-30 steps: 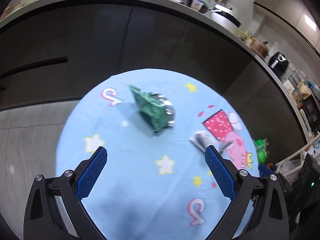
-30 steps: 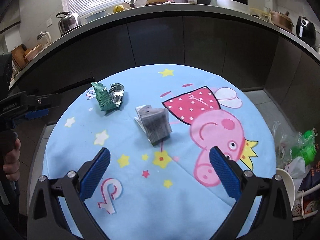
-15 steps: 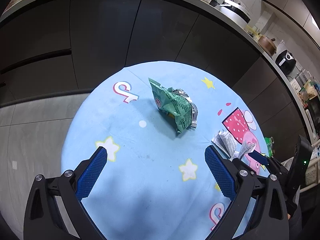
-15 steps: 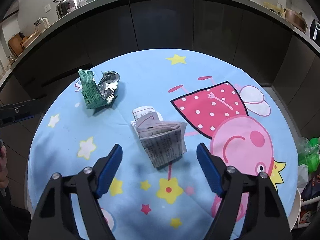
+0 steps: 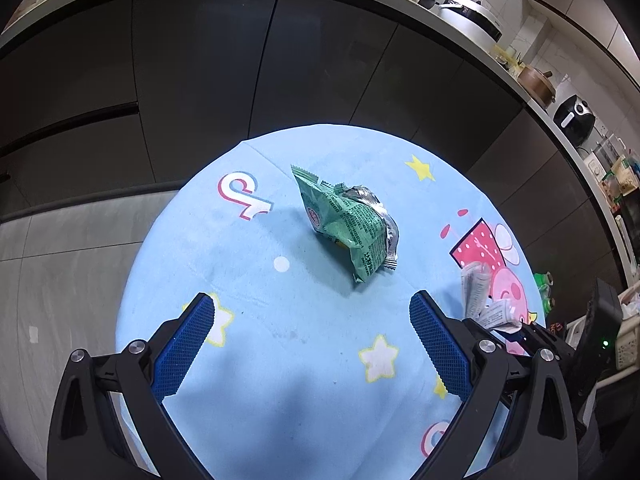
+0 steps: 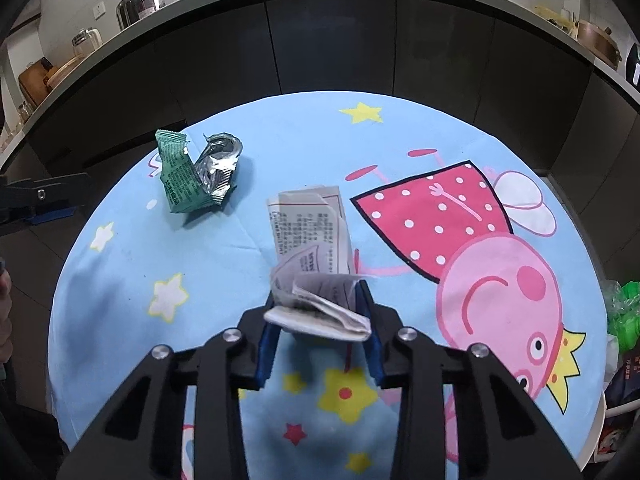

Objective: Collect trash
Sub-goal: 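Grasp the folded white paper with the right tool while the left tool grasps the green foil wrapper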

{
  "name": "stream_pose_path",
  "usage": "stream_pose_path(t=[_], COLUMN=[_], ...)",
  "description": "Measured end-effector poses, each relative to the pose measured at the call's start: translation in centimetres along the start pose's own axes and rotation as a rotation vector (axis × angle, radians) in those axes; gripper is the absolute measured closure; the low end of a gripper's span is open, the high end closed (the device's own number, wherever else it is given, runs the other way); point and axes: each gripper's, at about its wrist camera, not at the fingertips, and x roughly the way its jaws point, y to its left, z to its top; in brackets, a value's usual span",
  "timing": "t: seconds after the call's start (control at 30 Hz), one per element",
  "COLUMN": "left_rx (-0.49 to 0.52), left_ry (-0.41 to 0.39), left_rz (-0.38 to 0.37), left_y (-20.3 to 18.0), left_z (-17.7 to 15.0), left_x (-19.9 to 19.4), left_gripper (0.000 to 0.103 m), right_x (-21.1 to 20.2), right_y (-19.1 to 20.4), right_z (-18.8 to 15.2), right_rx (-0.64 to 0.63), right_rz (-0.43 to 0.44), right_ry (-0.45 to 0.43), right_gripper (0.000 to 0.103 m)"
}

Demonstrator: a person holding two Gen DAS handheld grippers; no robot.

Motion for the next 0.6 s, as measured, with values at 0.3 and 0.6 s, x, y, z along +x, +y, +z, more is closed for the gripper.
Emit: stream_pose_path(t=[0.3,0.6], left_rx=[-0.01,-0.085], left_ry=[0.016,0.077], left_rz=[-0.032,-0.103], left_y=[-0.3,-1.1], left_z=[0.7,3.4], left_x=[1.3,5.9], left_gripper=[0.009,0.029], right_x=[-2.3,-4.7], right_y=[0.4,0.5], right_z=[-1.8,-3.1], right_rx=[0.03,0.038], right_rz=[0.02,0.01], right_ry=[-0.013,-0.028], right_gripper=[0.068,0.068])
